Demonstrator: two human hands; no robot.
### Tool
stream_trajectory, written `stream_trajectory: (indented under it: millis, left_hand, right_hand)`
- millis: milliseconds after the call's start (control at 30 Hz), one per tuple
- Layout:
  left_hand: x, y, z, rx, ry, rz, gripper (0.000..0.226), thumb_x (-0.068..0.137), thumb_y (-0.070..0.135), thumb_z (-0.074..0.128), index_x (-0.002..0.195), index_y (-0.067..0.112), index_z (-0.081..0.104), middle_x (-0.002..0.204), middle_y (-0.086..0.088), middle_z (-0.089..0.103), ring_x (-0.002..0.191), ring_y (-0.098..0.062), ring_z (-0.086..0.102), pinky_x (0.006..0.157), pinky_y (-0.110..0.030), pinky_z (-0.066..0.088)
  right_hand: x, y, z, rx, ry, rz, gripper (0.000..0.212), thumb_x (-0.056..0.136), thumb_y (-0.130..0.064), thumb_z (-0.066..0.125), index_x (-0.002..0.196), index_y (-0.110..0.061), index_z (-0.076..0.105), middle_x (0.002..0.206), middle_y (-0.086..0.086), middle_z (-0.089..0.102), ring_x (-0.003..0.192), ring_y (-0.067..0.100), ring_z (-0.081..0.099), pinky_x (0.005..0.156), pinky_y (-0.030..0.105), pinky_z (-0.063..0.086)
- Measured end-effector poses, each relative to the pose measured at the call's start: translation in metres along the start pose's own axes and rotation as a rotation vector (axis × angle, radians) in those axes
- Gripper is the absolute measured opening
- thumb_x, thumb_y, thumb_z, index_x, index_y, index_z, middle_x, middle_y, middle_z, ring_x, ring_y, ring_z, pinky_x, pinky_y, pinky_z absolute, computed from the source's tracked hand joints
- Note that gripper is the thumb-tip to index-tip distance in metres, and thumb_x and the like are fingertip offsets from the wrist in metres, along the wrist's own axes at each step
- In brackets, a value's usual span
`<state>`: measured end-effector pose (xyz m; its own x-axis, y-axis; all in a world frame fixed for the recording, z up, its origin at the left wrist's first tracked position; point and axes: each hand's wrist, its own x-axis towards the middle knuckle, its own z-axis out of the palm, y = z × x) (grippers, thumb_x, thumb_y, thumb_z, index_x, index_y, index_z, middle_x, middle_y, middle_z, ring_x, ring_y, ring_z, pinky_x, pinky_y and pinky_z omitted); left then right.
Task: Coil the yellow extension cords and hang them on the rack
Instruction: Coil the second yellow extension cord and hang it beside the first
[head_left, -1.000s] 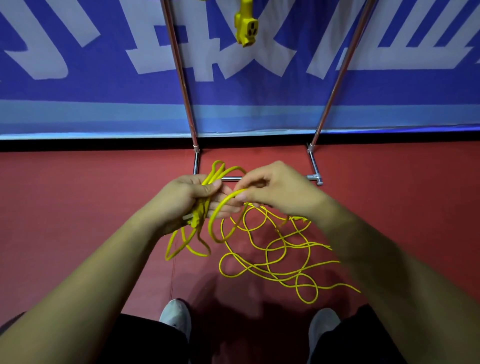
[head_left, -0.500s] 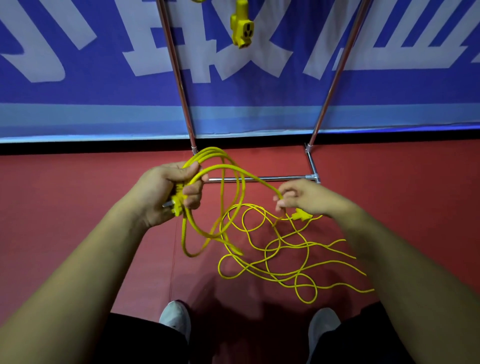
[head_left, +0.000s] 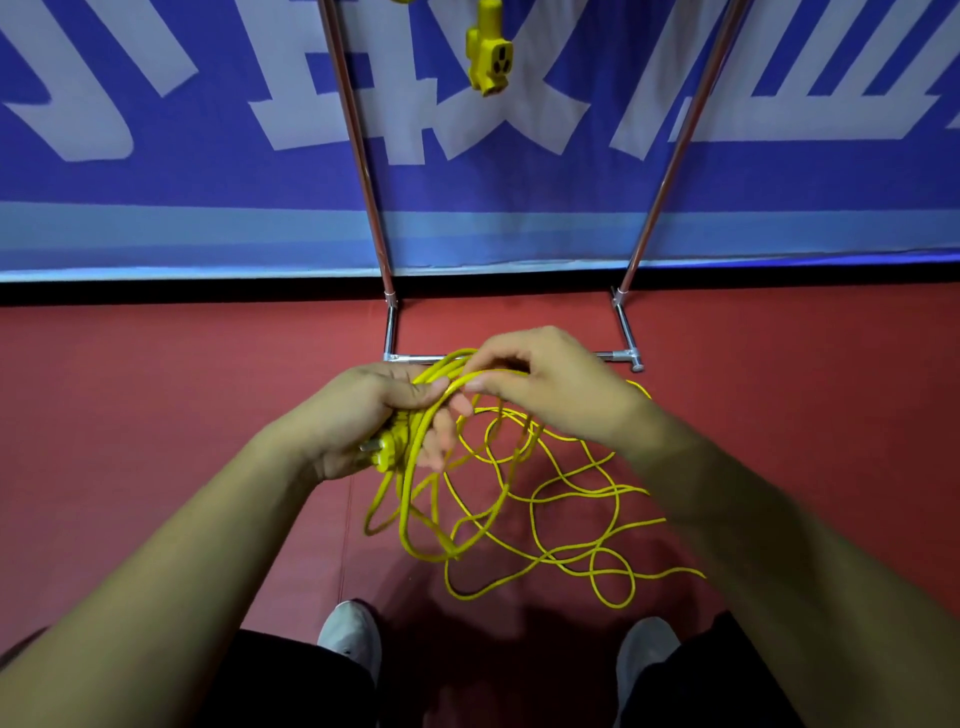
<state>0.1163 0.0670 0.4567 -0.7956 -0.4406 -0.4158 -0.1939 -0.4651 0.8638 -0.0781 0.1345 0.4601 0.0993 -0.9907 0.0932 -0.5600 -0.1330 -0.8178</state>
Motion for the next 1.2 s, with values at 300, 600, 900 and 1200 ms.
stream_trajectory:
  millis: [300,600,900,1200]
  left_hand:
    - [0.000,0.008,-0.010,-0.144,0.043,0.111,0.025,0.089,0.019,0.049,0.083,0.000,0.063,0.051,-0.005,0.042,0.039,-0.019,0.043,0.044,-0.023,0.039]
    - [0.002,-0.003,0.000,0.016,-0.045,0.029,0.033,0.091,0.022,0.049,0.098,-0.005,0.066,0.074,-0.019,0.067,0.044,-0.023,0.059,0.042,-0.024,0.046]
    - [0.002,0.006,-0.015,-0.321,-0.136,0.187,0.019,0.085,0.026,0.064,0.080,0.010,0.055,0.050,0.008,0.033,0.033,-0.005,0.033,0.039,-0.022,0.021]
    - [-0.011,0.021,-0.032,-0.587,-0.402,0.293,0.021,0.101,0.018,0.039,0.087,0.005,0.049,0.057,0.003,0.032,0.041,-0.014,0.036,0.048,-0.028,0.024]
  right_hand:
    - [-0.017,0.058,-0.037,0.031,-0.133,0.267,0.009,0.088,-0.014,0.068,0.082,-0.007,0.070,0.063,-0.005,0.064,0.059,0.001,0.056,0.064,0.011,0.042]
    - [-0.006,0.016,-0.016,-0.041,-0.062,0.074,0.015,0.087,-0.021,0.068,0.100,-0.023,0.076,0.087,-0.005,0.074,0.079,0.008,0.066,0.075,0.025,0.050]
    - [-0.003,0.074,-0.034,-0.281,-0.029,0.164,0.015,0.088,-0.026,0.066,0.075,-0.023,0.059,0.061,-0.005,0.050,0.056,0.005,0.042,0.059,0.030,0.035]
    - [-0.018,0.169,-0.015,-0.200,0.044,0.539,0.025,0.088,-0.011,0.064,0.069,-0.015,0.049,0.056,-0.005,0.046,0.058,0.019,0.046,0.057,0.031,0.031]
